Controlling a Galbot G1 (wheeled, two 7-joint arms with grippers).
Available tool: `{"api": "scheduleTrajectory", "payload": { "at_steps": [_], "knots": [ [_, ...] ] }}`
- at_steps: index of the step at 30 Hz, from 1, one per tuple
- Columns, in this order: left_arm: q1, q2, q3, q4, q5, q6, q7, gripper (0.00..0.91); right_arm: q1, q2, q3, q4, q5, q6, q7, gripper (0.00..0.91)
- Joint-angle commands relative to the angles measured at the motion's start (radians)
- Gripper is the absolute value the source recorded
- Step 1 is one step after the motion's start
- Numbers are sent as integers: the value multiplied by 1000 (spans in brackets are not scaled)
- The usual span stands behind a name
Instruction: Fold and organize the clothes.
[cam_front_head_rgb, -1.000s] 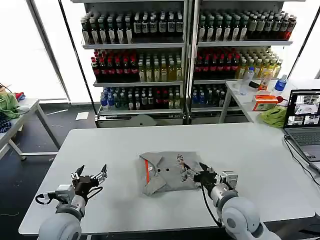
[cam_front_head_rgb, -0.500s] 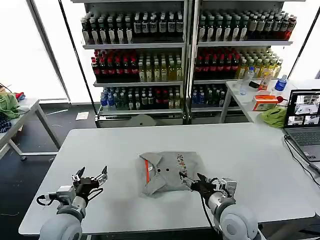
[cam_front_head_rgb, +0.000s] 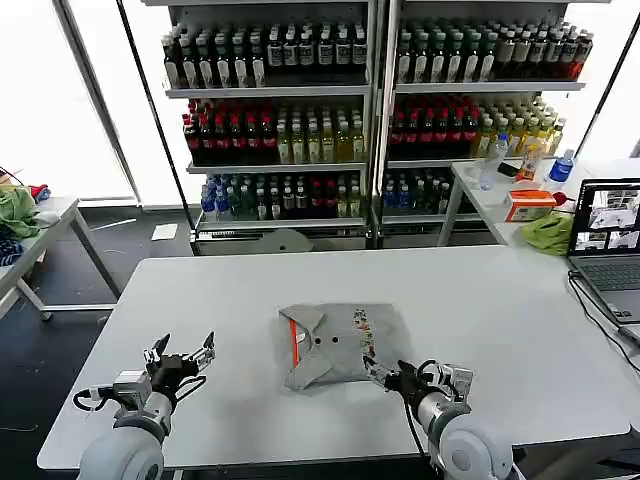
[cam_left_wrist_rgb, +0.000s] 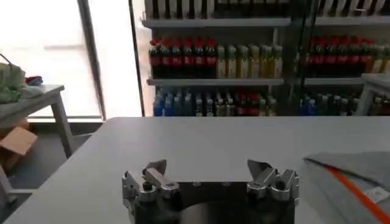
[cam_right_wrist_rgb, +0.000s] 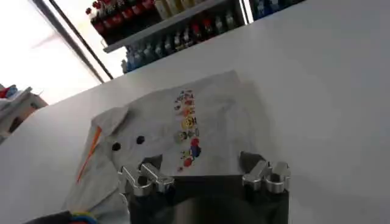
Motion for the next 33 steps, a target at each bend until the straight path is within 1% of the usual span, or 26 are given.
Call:
{"api": "scheduleTrajectory", "payload": {
  "at_steps": [1, 11, 15, 18, 19, 20, 21, 22, 24, 25, 28, 30, 33],
  "knots": [
    [0, -3, 5, 0, 0, -1, 1, 907, -30, 1, 5, -3, 10, 0, 7, 907],
    [6, -4, 1, -12, -2, 0, 1, 907, -37, -6, 13, -8, 10, 0, 18, 907],
    [14, -4, -7, -18, -2, -1, 1, 907, -50, -19, 40, 56, 15, 0, 17, 907],
    [20, -10, -14, -25, -2, -3, 0, 907, -58, -30, 90, 128, -22, 0, 11, 907],
    [23, -16, -16, -34, -2, -6, -1, 907, -58, -34, 113, 158, -75, 1, 6, 907],
    [26, -22, -16, -39, -1, -15, -2, 907, -58, -33, 129, 167, -153, 2, -9, 907],
    [29, -25, -16, -47, 2, -20, -2, 907, -58, -32, 145, 170, -204, 2, -21, 907],
    [36, -38, -16, -57, 11, -25, 0, 907, -58, -31, 171, 178, -289, 4, -25, 907],
    [44, -52, -15, -77, 23, -34, 1, 907, -58, -31, 214, 181, -357, 6, -22, 907],
    [49, -67, -14, -88, 32, -49, 0, 907, -58, -32, 239, 179, -419, 9, -19, 907],
    [63, -102, -13, -114, 63, -72, 5, 907, -63, -25, 314, 154, -553, 25, -12, 907],
    [71, -121, -12, -135, 66, -87, 8, 907, -75, -14, 361, 139, -589, 31, -10, 907],
    [85, -137, -7, -152, 96, -109, 17, 907, -110, 0, 402, 123, -619, 43, -6, 907]
  ]
}}
